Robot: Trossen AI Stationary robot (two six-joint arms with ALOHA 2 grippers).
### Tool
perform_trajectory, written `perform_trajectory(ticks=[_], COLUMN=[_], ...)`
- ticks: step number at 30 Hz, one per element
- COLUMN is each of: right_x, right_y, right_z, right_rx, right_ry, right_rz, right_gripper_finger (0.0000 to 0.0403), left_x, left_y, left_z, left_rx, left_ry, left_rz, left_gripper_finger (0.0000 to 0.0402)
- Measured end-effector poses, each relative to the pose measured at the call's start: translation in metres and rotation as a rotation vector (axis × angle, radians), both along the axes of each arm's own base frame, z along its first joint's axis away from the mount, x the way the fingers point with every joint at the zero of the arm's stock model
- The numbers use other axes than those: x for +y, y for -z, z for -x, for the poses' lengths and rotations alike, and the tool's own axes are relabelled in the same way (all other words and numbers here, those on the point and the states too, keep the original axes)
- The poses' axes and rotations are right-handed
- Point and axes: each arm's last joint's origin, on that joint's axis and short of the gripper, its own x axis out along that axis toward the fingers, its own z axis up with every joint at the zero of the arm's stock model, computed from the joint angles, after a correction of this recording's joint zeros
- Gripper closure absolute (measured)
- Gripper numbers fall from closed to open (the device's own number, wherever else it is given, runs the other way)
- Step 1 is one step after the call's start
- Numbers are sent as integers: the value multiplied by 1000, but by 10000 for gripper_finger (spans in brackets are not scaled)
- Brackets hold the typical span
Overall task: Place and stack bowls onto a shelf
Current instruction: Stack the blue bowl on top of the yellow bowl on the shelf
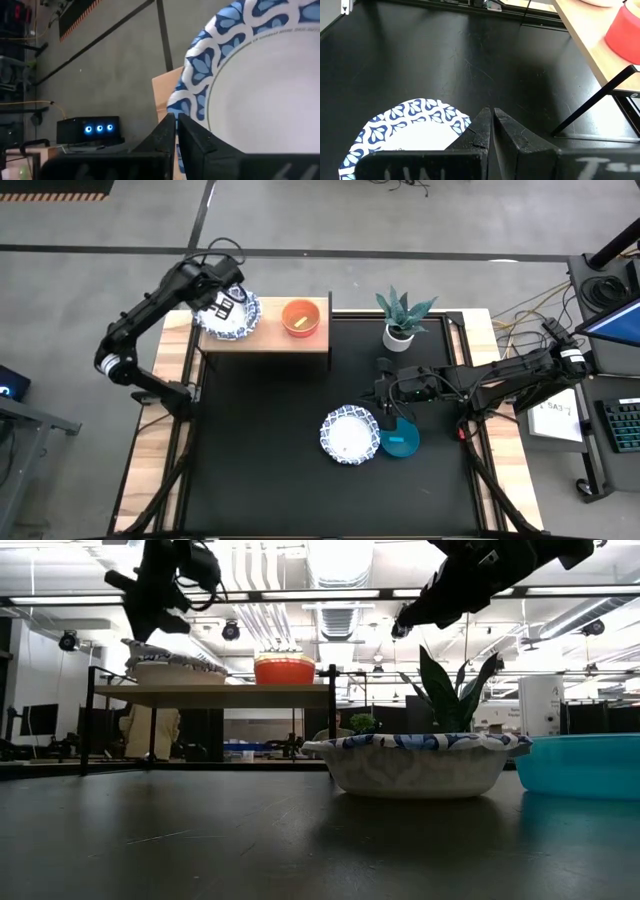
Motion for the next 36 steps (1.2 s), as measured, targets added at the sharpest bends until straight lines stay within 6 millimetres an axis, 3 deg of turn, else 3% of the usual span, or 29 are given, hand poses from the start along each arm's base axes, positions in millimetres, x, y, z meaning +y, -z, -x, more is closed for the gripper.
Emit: perform_trajectory(ticks=[7,20,26,31,36], right_x=[0,0,0,0,0], right_y=[0,0,1,0,-1], right_z=[0,0,0,0,0], right_rx=[1,5,5,4,6], right_ry=[0,0,2,15,43], right_rz=[0,1,-3,-28,-82], right_gripper_finger=[394,394,394,394,394], left_x=[7,-4,-49,-105,-165], left_y=[17,10,-8,-20,-13], left_z=[-7,-9,-21,-36,-50], left_rx=[12,-63,-194,-366,-546], left_ry=[2,46,196,401,670], left_rz=[65,76,16,-49,-51], left_gripper_finger=[401,402,402,401,401])
